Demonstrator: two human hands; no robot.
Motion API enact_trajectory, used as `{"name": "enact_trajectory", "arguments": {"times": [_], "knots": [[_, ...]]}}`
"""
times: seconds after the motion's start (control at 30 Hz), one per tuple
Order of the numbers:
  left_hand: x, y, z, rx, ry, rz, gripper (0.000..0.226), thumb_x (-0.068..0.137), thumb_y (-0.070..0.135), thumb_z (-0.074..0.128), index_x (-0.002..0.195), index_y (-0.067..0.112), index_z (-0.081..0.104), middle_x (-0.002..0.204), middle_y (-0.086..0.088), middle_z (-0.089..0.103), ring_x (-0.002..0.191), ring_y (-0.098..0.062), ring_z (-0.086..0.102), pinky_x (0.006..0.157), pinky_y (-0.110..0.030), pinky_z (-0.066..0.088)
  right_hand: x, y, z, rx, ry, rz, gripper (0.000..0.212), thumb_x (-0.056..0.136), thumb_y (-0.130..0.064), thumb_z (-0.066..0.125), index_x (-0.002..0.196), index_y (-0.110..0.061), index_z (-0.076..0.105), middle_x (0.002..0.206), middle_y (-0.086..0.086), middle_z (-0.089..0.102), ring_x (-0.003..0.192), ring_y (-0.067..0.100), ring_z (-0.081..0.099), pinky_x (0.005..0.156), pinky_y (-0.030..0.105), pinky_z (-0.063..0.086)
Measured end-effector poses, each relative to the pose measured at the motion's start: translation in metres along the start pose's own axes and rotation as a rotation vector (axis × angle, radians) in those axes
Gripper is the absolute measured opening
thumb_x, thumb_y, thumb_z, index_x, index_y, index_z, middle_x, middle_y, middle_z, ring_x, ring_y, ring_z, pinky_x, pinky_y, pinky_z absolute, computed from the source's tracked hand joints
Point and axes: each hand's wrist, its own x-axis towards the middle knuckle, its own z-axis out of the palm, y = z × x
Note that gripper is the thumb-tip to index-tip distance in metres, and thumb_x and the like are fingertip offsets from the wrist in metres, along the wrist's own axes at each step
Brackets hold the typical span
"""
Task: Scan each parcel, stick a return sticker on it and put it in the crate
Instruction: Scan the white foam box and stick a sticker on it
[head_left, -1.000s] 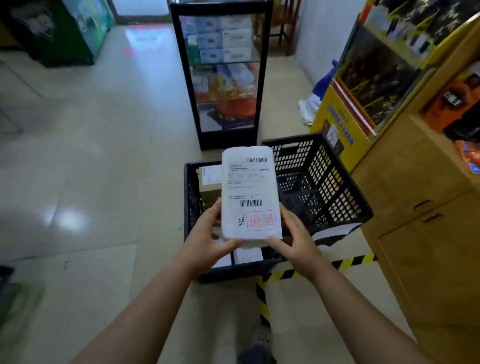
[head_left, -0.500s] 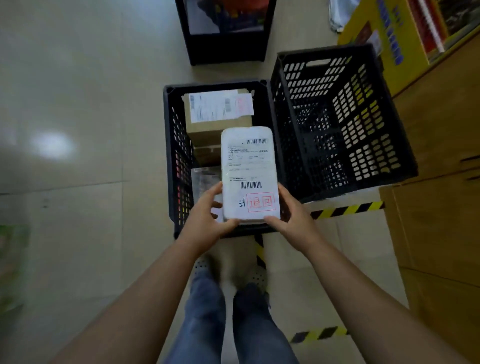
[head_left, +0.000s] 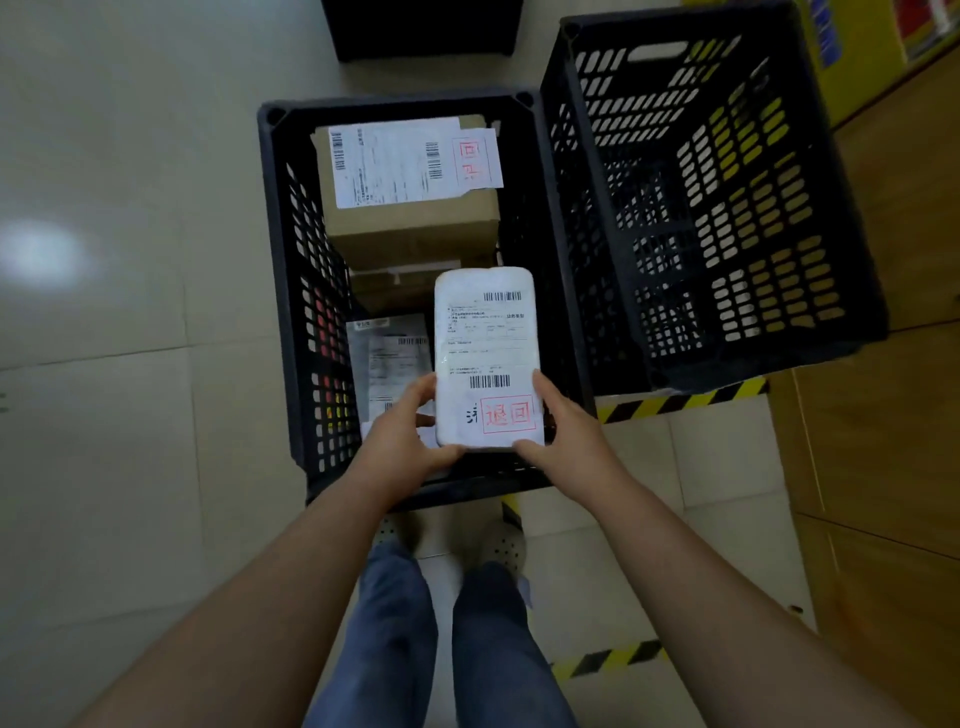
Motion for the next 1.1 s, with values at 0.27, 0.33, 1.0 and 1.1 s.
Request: {"name": "enact_trajectory", "arguments": {"times": [0.27,0.33,1.0,1.1], "knots": [[0.022,-0.020,0.022,0.085,-0.022,0.014,0.099,0.076,0.017,0.081,0.149,0.041,0.018,0.135,0.021,0.046,0.095,0.005,0.056,0.076,-0.014,0.042,0.031,0.017,0.010,-0.079,0.030,0.075,0.088,0.088,-0.002,0.060,0.156,-0.031,0.011,0.144,0.001,0.048,0.119,0.016,0.052,0.092,0.026,0.046],[0.022,-0.024,0.025,0.092,-0.009,0.038,0.100,0.076,0.020,0.080,0.149,0.044,0.015,0.128,0.026,0.044,0.094,0.009,0.056,0.078,-0.015,0.043,0.034,0.021,0.012,-0.101,0.028,0.065,0.089,0.087,-0.003,0.060,0.156,-0.030,0.011,0.144,0.001,0.046,0.121,0.016,0.050,0.092,0.024,0.042],[0.003,-0.008,0.017,0.236,0.061,0.042,0.097,0.083,0.027,0.075,0.154,0.036,0.009,0.152,0.004,0.037,0.134,-0.016,0.042,0.108,-0.037,0.039,0.013,0.011,0.005,-0.145,0.093,-0.017,0.081,0.087,-0.015,0.065,0.151,-0.036,0.021,0.132,0.003,0.046,0.105,0.012,0.047,0.085,0.028,0.044],[-0.017,0.010,0.002,0.298,0.096,0.084,0.089,0.087,0.034,0.070,0.154,0.032,0.013,0.156,0.005,0.031,0.138,-0.015,0.037,0.111,-0.037,0.036,-0.006,0.000,-0.003,-0.130,0.108,-0.059,0.075,0.089,-0.021,0.065,0.150,-0.034,0.025,0.137,0.002,0.045,0.109,0.011,0.047,0.087,0.027,0.043]]}}
